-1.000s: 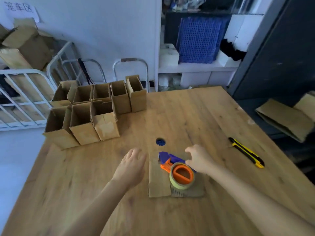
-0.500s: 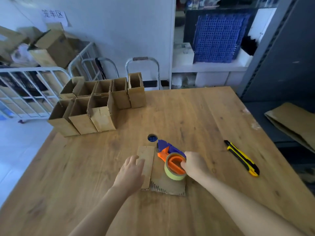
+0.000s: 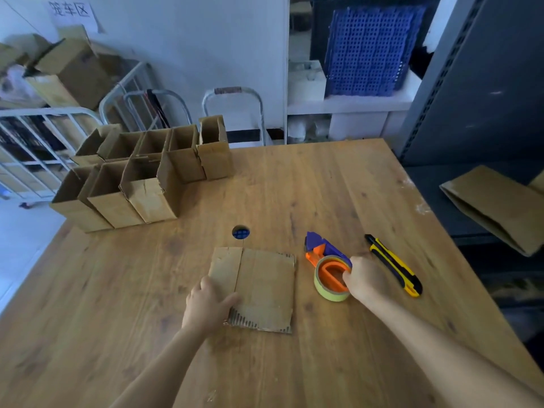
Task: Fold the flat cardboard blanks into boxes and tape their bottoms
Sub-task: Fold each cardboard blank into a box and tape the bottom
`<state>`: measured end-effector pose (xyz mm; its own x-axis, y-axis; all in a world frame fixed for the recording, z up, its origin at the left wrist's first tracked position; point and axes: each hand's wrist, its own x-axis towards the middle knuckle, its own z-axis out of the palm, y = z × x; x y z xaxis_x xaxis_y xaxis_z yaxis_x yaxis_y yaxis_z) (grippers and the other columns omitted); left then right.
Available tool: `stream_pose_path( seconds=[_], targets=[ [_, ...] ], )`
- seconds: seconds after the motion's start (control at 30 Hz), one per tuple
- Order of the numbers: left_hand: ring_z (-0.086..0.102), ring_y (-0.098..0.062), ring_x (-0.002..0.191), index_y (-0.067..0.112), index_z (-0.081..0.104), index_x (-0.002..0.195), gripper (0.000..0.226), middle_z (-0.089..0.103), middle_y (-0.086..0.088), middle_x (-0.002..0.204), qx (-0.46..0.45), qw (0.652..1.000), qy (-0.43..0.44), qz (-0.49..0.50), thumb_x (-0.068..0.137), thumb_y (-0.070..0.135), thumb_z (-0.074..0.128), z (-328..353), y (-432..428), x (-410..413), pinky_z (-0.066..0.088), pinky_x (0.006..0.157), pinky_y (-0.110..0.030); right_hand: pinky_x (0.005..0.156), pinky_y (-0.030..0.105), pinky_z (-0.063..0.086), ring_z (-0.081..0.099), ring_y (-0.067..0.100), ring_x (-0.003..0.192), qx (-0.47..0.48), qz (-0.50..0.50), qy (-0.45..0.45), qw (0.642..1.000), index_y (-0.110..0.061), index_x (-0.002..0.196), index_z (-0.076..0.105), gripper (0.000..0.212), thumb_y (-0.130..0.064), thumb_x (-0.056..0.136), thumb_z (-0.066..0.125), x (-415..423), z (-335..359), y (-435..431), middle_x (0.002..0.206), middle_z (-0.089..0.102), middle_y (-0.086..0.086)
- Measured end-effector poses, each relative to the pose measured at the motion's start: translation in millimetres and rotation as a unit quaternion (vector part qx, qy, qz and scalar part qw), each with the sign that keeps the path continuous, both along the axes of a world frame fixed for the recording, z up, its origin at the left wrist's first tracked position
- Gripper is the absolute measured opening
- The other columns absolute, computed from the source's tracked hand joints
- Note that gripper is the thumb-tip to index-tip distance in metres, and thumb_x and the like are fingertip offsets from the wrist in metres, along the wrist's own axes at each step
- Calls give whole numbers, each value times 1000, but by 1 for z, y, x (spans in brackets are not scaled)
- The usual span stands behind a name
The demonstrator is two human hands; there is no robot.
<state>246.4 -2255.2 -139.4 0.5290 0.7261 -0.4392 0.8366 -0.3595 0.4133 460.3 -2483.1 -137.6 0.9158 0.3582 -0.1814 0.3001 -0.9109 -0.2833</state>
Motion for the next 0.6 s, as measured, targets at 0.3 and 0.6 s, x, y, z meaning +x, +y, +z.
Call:
stream_pose_path(
  seconds=[0.3, 0.6],
  targets=[
    [39, -29, 119, 13, 35, 132, 84, 43, -9, 125, 26, 999, 40, -2, 69, 47, 79, -3, 11, 18, 42, 96, -41, 82, 28, 48, 59, 21, 102, 171, 111, -54, 978, -9, 113, 63, 23, -16, 94, 52, -47, 36, 34, 111, 61, 3],
    [30, -33, 132, 12, 22, 143, 113, 28, -14, 142, -46, 993, 102, 46, 58, 46, 88, -1, 23, -2, 38, 105, -44, 89, 33, 45, 51, 26, 117, 154, -82, 291, 941, -4, 138, 37, 54, -15, 89, 58, -88, 11, 92, 135, 49, 11]
  ],
)
